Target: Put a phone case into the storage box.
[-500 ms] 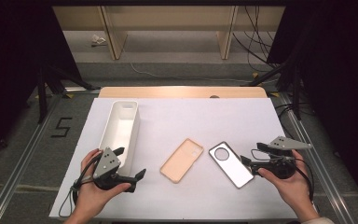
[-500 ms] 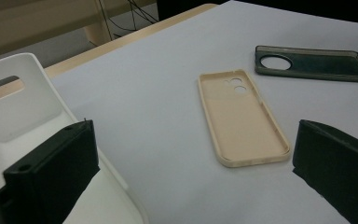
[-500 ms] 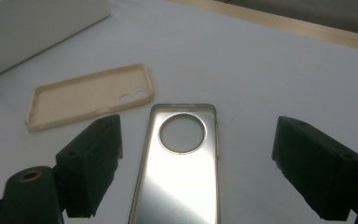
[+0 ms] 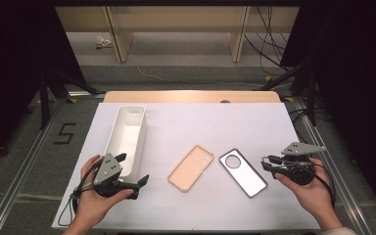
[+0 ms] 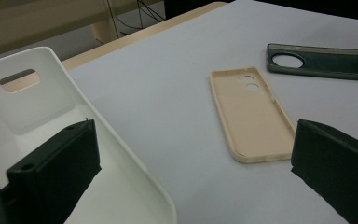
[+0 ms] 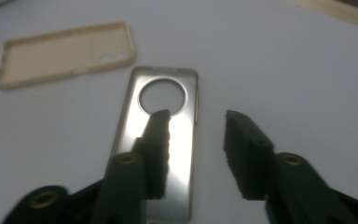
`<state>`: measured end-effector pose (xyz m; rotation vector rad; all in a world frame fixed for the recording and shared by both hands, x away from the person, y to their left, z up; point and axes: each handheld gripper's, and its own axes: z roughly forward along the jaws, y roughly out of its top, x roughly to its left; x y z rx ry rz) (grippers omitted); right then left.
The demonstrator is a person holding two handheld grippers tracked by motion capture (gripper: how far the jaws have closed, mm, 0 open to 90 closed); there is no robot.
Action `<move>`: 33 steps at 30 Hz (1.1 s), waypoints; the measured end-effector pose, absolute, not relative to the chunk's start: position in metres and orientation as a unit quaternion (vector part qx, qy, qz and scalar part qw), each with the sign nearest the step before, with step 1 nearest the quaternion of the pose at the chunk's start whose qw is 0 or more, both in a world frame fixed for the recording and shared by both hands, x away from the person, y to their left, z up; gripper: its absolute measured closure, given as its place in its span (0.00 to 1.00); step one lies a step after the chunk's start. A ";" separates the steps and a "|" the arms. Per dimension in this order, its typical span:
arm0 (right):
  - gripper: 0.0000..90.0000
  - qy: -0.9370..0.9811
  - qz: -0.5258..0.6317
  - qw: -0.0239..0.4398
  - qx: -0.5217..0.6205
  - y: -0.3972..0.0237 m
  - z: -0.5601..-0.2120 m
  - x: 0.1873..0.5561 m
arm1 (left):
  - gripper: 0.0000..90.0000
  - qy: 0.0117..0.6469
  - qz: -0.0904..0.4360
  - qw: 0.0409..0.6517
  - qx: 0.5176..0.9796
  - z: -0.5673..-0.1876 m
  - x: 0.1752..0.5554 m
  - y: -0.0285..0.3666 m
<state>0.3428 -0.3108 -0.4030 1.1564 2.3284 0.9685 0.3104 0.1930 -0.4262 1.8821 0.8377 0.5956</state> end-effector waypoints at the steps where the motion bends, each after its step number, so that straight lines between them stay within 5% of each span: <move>1: 0.88 0.834 0.322 0.172 0.415 -0.312 -0.404 0.344 | 0.01 0.343 0.244 0.478 0.771 -0.426 0.310 0.193; 4: 1.00 0.850 0.266 0.159 0.427 -0.314 -0.408 0.347 | 0.01 0.344 0.242 0.478 0.771 -0.427 0.311 0.192; 13: 1.00 0.871 0.159 0.103 0.454 -0.308 -0.428 0.368 | 0.01 0.343 0.242 0.477 0.772 -0.428 0.312 0.191; 33: 1.00 0.892 0.102 0.065 0.435 -0.295 -0.450 0.374 | 0.01 0.341 0.243 0.477 0.772 -0.428 0.312 0.191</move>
